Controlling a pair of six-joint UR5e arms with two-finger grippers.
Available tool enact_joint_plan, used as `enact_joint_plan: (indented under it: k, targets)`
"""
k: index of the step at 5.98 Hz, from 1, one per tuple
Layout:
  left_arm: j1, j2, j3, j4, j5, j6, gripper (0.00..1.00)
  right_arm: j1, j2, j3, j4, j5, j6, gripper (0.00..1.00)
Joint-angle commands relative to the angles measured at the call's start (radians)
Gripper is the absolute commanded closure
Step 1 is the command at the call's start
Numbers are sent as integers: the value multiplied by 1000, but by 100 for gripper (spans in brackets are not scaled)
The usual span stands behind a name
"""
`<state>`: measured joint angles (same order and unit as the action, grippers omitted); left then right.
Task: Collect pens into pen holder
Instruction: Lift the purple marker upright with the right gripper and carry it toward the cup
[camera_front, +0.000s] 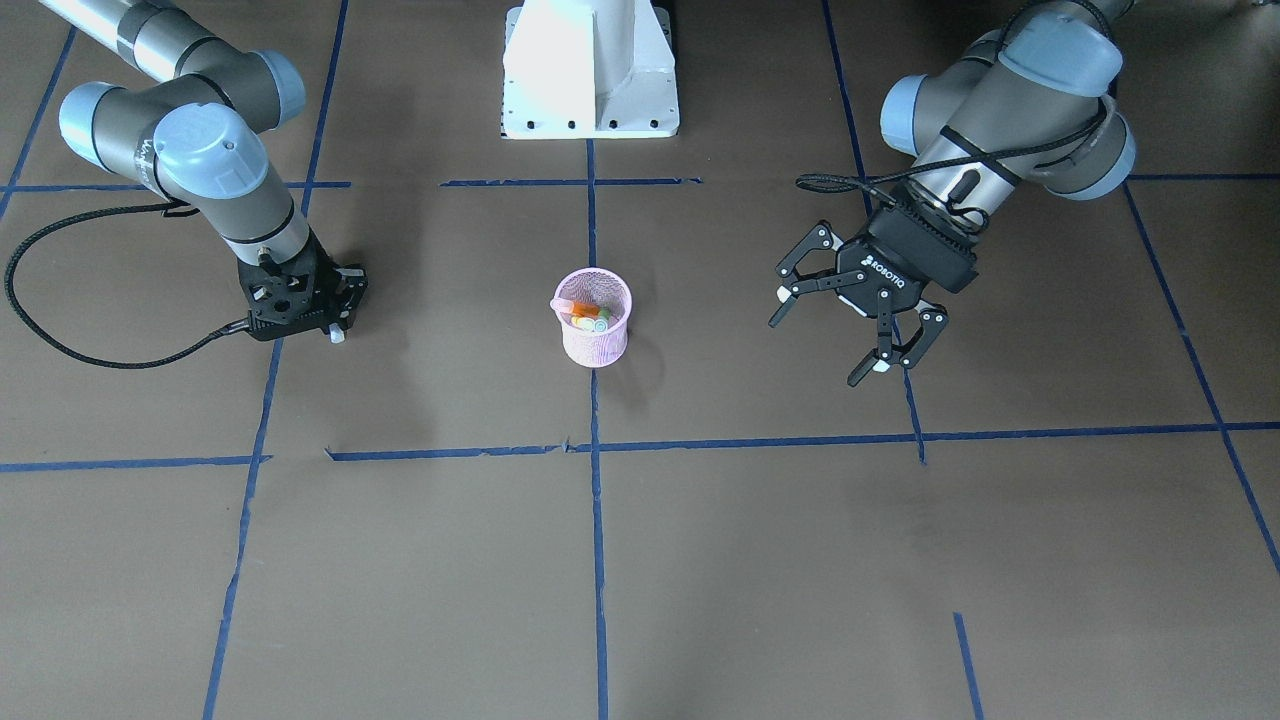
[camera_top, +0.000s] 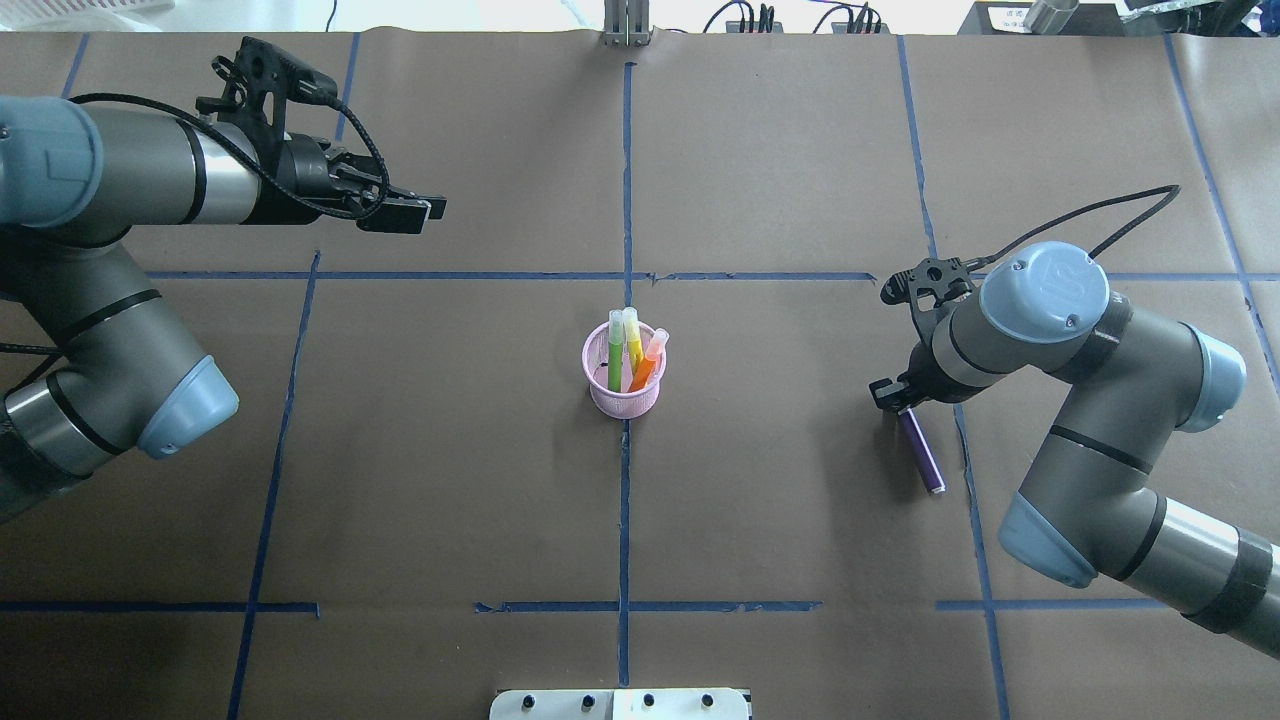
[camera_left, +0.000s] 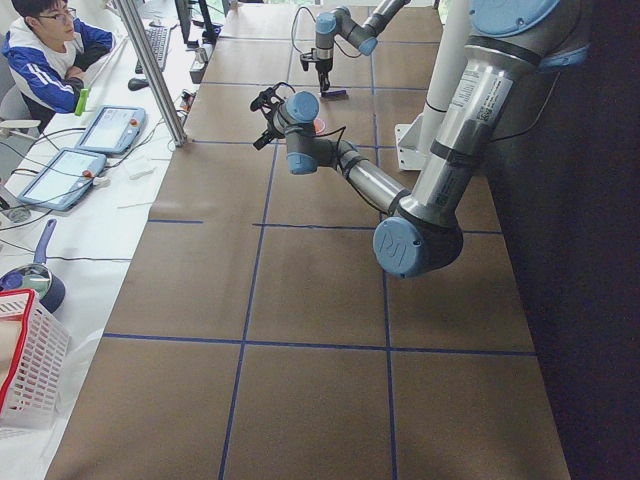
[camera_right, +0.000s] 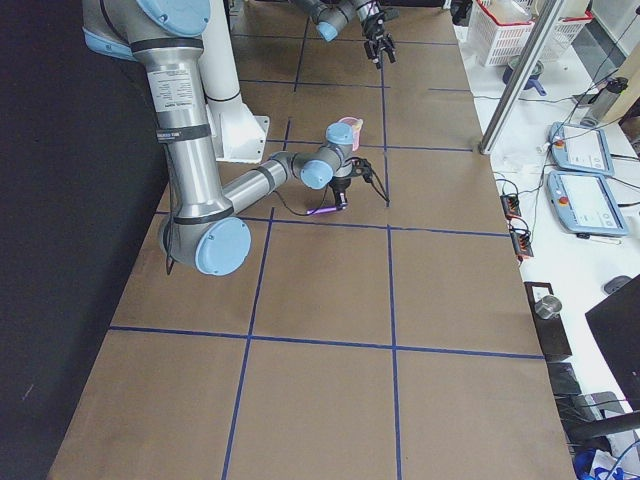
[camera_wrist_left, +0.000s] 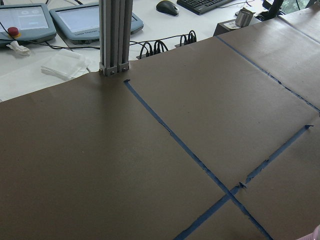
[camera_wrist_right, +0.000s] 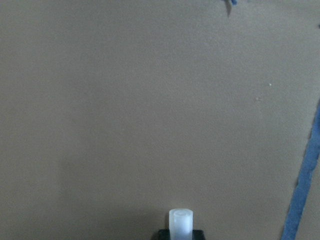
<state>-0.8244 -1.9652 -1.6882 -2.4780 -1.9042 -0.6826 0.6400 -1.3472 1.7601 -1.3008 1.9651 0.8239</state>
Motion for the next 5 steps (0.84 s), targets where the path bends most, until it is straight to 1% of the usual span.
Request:
enact_joint_plan:
  k: [1,2,3,4,5]
  targets:
    - [1,-1,-1,-1,-1,-2,0,38,-1,50,5,29,-2,100]
    - [-4,0,1,13,-4,-2,0,71,9,132,8,22,3,100]
    - [-7,44,1,17,-22,0,0,72,47,210,9,-68,77,100]
    - [-72,54,-1,113,-111,0,0,70,100,246,9,-136,119,100]
    - [-146,57,1,181,-215,2,0,69,144,263,11,-217,121,100]
